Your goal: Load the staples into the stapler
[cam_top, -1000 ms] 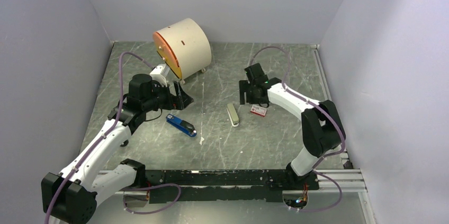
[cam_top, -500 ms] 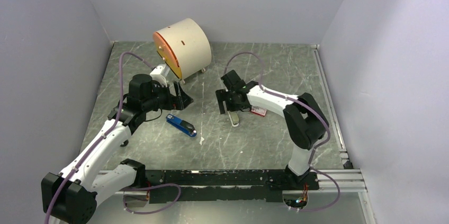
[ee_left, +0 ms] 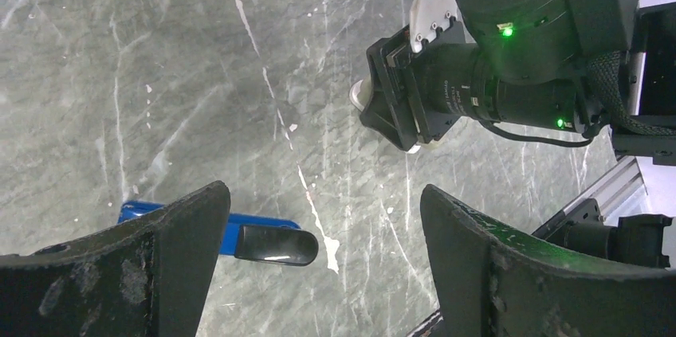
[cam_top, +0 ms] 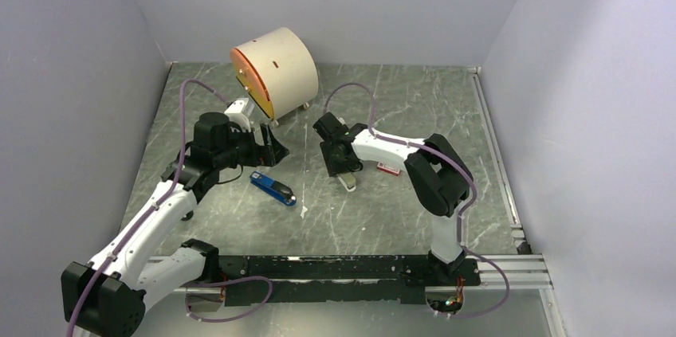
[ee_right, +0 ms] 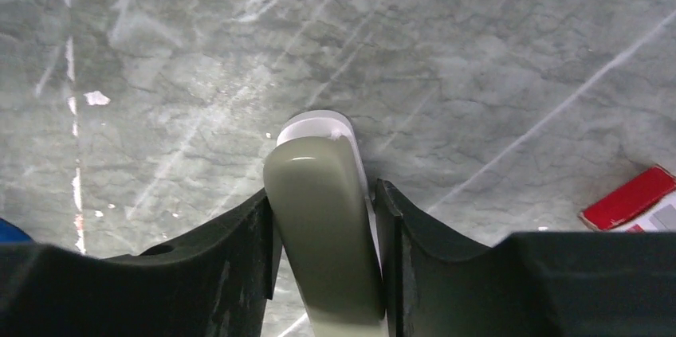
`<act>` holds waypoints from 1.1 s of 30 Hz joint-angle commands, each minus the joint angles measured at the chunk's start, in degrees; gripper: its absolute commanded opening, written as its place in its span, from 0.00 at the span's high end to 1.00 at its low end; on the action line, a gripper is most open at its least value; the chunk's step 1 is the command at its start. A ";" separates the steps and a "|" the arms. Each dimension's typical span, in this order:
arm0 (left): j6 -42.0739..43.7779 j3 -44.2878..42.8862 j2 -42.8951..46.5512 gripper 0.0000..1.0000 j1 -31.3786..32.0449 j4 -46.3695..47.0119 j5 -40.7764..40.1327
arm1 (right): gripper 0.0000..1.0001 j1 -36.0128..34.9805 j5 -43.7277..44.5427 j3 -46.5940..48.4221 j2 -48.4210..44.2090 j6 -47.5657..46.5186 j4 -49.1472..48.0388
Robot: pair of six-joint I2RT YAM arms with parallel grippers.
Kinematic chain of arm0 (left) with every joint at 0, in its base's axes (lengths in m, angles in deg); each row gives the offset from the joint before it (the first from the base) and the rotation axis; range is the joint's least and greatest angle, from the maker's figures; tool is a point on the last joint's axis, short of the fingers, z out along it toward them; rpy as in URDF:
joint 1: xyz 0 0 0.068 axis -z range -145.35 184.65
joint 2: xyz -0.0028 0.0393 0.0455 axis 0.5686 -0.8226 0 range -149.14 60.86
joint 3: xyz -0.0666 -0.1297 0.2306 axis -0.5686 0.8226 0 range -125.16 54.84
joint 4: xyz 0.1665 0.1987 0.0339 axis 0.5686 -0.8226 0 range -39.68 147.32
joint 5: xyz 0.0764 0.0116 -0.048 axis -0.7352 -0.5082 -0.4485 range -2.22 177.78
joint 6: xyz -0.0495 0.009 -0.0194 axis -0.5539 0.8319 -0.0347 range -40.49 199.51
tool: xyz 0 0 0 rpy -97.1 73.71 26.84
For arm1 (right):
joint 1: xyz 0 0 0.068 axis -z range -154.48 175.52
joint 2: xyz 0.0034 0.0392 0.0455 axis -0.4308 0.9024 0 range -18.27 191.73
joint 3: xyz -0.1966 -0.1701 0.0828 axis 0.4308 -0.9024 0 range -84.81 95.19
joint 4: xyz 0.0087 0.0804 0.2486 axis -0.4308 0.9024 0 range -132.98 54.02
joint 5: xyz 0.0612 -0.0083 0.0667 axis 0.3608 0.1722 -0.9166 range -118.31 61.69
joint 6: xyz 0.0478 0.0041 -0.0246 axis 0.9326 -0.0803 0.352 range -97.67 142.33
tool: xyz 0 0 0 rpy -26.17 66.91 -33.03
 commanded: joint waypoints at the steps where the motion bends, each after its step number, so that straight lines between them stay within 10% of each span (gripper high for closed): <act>1: 1.26 -2.70 1.56 0.07 0.27 -1.36 -2.41 | 0.54 -1.78 -2.64 2.93 1.60 3.00 -1.25; 14: 1.26 -4.07 3.30 0.07 0.27 -2.84 -3.93 | 0.62 -5.49 -3.86 17.54 13.47 13.36 -2.75; 22: 1.10 -5.29 3.61 0.07 0.27 -2.62 -3.90 | 0.19 -4.60 -4.84 16.32 6.99 8.65 -5.67; 33: 2.39 -8.20 2.75 0.08 0.27 -2.36 -1.33 | 0.18 11.40 -9.15 -2.23 -14.85 -18.36 -10.16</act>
